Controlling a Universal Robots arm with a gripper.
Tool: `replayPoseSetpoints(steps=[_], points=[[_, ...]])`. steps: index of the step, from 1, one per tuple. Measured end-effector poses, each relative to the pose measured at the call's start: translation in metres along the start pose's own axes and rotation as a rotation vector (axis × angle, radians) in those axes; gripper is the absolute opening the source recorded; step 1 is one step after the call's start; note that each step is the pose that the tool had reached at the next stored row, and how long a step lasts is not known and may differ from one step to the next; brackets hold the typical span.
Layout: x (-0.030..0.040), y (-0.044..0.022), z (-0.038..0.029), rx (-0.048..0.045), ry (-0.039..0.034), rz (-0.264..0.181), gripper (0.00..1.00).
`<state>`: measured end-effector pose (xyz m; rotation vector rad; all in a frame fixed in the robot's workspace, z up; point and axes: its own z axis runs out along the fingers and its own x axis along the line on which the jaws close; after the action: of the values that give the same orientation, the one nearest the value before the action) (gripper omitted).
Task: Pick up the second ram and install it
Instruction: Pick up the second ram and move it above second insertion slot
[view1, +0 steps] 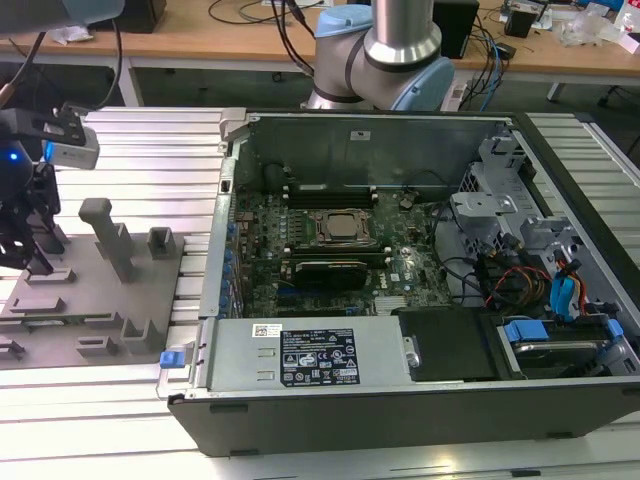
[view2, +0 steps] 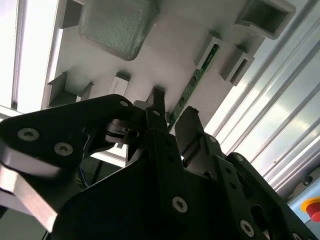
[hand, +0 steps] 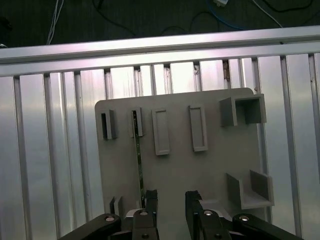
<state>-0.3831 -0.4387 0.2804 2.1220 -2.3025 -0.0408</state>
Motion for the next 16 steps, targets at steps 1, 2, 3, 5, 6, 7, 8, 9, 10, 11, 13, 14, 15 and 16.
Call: replayPoseSetpoints(steps=[1, 2, 3, 5, 6, 7, 8, 9, 10, 11, 13, 14, 15, 16], points=[[0.0000, 0.0000, 0.0014, 0.0000, 0.0000, 0.000, 0.36], [0.0000, -0.0001, 0.0031, 0.0000, 0.0000, 0.000, 0.36], [0.0001, -0.0003, 0.0114, 0.0000, 0.0000, 0.000, 0.36], [0.0002, -0.0004, 0.0147, 0.0000, 0.0000, 0.000, 0.36], [0.0002, -0.0004, 0.0151, 0.0000, 0.0000, 0.000, 0.36], [0.0002, -0.0004, 0.0162, 0.0001, 0.0000, 0.000, 0.36], [0.0002, -0.0005, 0.0181, 0.0000, 0.0000, 0.000, 0.36], [0.0002, -0.0005, 0.0190, -0.0001, 0.0000, 0.000, 0.36], [0.0002, -0.0005, 0.0198, 0.0000, 0.0000, 0.000, 0.36], [0.0002, -0.0005, 0.0207, 0.0000, 0.0000, 0.000, 0.36], [0.0002, -0.0006, 0.0225, 0.0000, 0.0000, 0.000, 0.36], [0.0002, -0.0006, 0.0234, 0.0000, 0.0000, 0.000, 0.36], [0.0003, -0.0006, 0.0241, 0.0000, 0.0000, 0.000, 0.36], [0.0003, -0.0007, 0.0253, 0.0000, 0.0000, 0.000, 0.36]])
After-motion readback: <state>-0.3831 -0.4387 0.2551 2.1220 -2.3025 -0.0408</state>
